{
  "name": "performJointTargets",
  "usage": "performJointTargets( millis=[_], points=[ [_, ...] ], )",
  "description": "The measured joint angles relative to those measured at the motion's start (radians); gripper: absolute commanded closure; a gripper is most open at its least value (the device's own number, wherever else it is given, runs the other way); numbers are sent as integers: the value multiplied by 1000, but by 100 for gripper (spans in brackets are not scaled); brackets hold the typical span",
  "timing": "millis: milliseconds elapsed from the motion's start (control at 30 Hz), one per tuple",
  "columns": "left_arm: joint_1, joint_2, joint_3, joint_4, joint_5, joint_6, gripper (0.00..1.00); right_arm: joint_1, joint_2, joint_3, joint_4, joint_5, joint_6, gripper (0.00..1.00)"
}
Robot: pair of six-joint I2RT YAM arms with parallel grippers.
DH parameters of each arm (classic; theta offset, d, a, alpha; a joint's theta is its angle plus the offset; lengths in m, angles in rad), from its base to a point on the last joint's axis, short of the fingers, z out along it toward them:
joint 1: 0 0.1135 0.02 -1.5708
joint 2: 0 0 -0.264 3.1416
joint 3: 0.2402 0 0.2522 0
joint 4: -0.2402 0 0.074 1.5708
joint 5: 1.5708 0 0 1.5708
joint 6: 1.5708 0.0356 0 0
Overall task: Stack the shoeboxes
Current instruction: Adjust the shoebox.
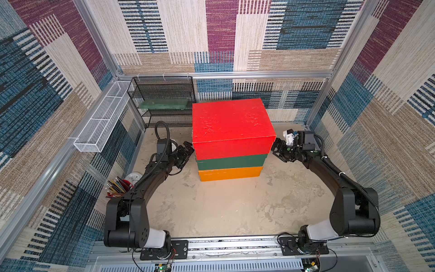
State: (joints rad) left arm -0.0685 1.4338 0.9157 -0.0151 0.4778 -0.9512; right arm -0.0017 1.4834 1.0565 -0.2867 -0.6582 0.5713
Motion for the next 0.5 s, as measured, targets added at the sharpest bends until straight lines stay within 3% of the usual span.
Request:
performJointTargets(
  millis=[500],
  points=[
    [23,10,-14,-1,17,37,0,-35,8,3,-3,-4,-16,5]
  ],
)
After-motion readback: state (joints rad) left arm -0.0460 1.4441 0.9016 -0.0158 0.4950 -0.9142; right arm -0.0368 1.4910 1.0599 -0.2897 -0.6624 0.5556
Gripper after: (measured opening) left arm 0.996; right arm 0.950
